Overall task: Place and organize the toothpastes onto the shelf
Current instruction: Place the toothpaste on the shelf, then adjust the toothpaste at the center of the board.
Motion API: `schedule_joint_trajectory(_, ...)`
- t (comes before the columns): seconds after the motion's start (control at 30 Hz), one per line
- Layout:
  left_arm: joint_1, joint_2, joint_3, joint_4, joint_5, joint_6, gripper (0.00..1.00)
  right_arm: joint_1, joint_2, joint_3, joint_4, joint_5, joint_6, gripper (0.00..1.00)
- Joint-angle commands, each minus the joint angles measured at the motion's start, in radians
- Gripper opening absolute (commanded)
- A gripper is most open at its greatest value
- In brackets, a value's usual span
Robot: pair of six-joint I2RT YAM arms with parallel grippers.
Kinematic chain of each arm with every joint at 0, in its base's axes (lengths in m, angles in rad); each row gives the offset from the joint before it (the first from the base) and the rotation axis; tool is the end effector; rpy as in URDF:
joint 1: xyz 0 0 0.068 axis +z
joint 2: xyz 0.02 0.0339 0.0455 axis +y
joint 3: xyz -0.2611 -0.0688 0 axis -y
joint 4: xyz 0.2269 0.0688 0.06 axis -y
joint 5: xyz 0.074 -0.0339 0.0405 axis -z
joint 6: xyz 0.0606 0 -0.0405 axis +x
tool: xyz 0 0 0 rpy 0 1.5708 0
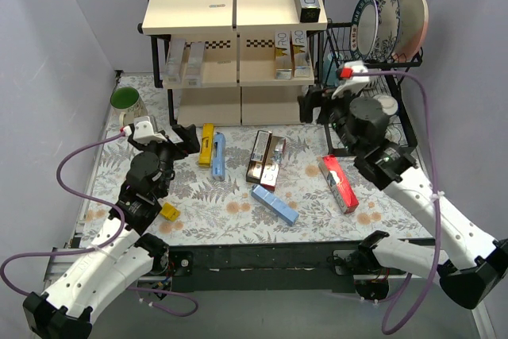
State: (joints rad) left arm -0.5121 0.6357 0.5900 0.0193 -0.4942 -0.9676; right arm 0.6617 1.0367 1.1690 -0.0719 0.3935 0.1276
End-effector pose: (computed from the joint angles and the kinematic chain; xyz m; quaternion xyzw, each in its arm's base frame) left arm 0.1593 -0.0566 0.3147 -0.3231 0.6382 -0.3267 0.6178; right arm 0.1987 0.1253 0.4355 -0.0401 0.6859 0.1509 0.7107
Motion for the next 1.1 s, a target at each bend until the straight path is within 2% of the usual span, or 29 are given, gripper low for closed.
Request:
schedule_joint_trajectory(0.0,0.003,0.015,0.034,-0.010,0.016,-0.005,0.98,0.052,-0.001,-0.161,0.006,-0.025,0.150,0.94)
schedule_joint_trajectory(0.2,0.003,0.018,0.031,-0.013,-0.001,-0.002,0.98,0.190,0.118,-0.287,0.107,-0.047,0.254,0.93)
schedule_joint_trajectory(0.3,0.003,0.019,0.031,-0.013,-0.001,-0.002,0.98,0.237,0.221,-0.293,0.168,-0.110,0.326,0.93)
schedule_joint_trajectory(0.47,0.001,0.021,0.034,-0.013,0.005,0.000,0.98,0.286,0.378,-0.284,0.207,-0.125,0.395,0.94)
schedule_joint_trajectory(0.73,0.003,0.004,0.033,-0.013,-0.010,0.007,0.98,0.291,0.508,-0.304,0.250,-0.225,0.437,0.93)
schedule_joint_trajectory(1.07,0.003,0.042,0.044,-0.013,0.045,-0.006,0.98,0.271,0.585,-0.315,0.201,-0.254,0.411,0.92)
